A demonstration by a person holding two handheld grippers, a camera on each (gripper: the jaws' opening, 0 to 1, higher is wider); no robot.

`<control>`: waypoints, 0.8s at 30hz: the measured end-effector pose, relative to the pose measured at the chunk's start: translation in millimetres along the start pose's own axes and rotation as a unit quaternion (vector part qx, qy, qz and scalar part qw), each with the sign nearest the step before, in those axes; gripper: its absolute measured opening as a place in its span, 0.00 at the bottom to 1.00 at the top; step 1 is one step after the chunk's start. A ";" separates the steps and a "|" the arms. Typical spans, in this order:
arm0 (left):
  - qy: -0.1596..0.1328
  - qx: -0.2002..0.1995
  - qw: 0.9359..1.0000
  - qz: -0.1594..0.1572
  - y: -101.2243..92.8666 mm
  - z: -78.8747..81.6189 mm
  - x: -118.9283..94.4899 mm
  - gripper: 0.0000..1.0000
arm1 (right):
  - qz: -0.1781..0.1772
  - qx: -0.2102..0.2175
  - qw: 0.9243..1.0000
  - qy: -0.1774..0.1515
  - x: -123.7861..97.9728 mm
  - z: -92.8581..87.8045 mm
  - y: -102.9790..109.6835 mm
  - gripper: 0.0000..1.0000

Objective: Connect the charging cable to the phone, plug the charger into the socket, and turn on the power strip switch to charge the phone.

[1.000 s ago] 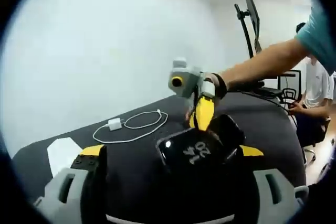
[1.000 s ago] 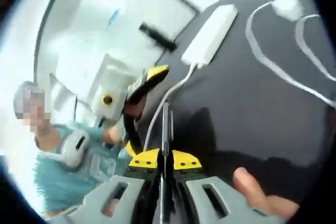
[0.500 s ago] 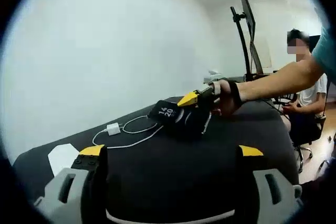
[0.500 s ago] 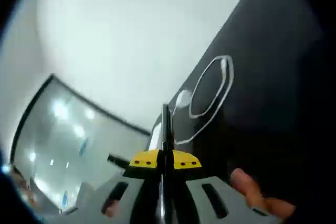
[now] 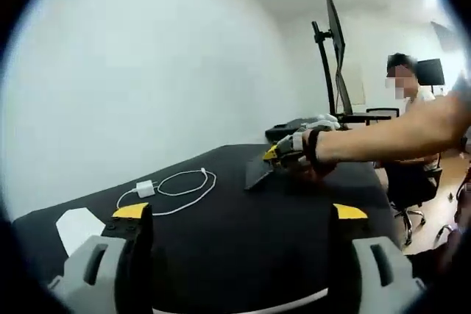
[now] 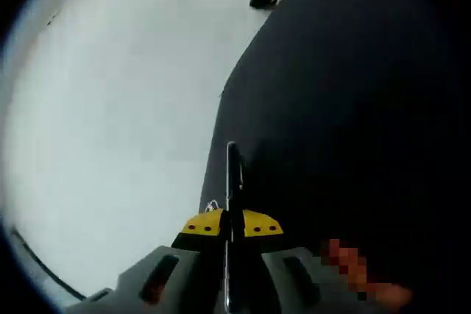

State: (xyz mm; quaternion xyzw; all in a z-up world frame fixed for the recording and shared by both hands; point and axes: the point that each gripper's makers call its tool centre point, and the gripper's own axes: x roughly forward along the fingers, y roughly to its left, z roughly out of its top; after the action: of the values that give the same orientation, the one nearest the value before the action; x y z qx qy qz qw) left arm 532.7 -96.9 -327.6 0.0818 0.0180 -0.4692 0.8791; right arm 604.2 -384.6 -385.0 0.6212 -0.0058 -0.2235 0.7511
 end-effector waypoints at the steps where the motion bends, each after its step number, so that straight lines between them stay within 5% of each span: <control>1: -0.003 -0.003 1.000 -0.004 -0.5 0.7 -0.9 0.92 | -0.012 0.003 1.000 -0.028 -3.0 4.0 -1.0 0.05; 4: -0.007 -0.004 1.000 -0.013 -0.1 2.0 -5.8 0.91 | -0.027 0.039 0.997 -0.063 -8.1 3.7 -8.8 0.05; 9: -0.012 -0.003 1.000 -0.021 5.0 2.5 -19.9 0.90 | -0.044 -0.001 0.996 -0.081 -14.5 -1.9 -11.6 0.05; 17: -0.015 -0.007 1.000 -0.020 12.6 4.4 -27.7 0.90 | -0.069 -0.017 0.996 -0.054 -20.6 -4.6 -19.8 0.06; 19: -0.015 -0.011 1.000 -0.020 12.9 4.6 -27.5 0.90 | -0.079 -0.044 0.995 -0.033 -24.5 -7.3 -23.5 0.08; 21: -0.009 -0.010 1.000 -0.021 13.4 3.7 -26.2 0.91 | -0.080 -0.087 0.993 -0.016 -24.0 -9.0 -24.6 0.20; 23: 0.003 -0.004 1.000 -0.024 13.7 1.7 -23.6 0.91 | -0.044 -0.111 0.993 -0.016 -26.2 -8.2 -11.6 0.29; 24: 0.008 0.006 1.000 -0.024 14.5 1.5 -21.7 0.91 | -0.059 -0.134 0.989 -0.031 -27.7 0.8 -12.5 0.31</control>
State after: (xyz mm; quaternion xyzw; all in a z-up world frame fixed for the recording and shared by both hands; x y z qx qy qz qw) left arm 532.5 -71.5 -321.9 0.0901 0.0238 -0.4897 0.8669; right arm 575.0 -377.4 -389.0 0.5069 0.0378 -0.2857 0.8124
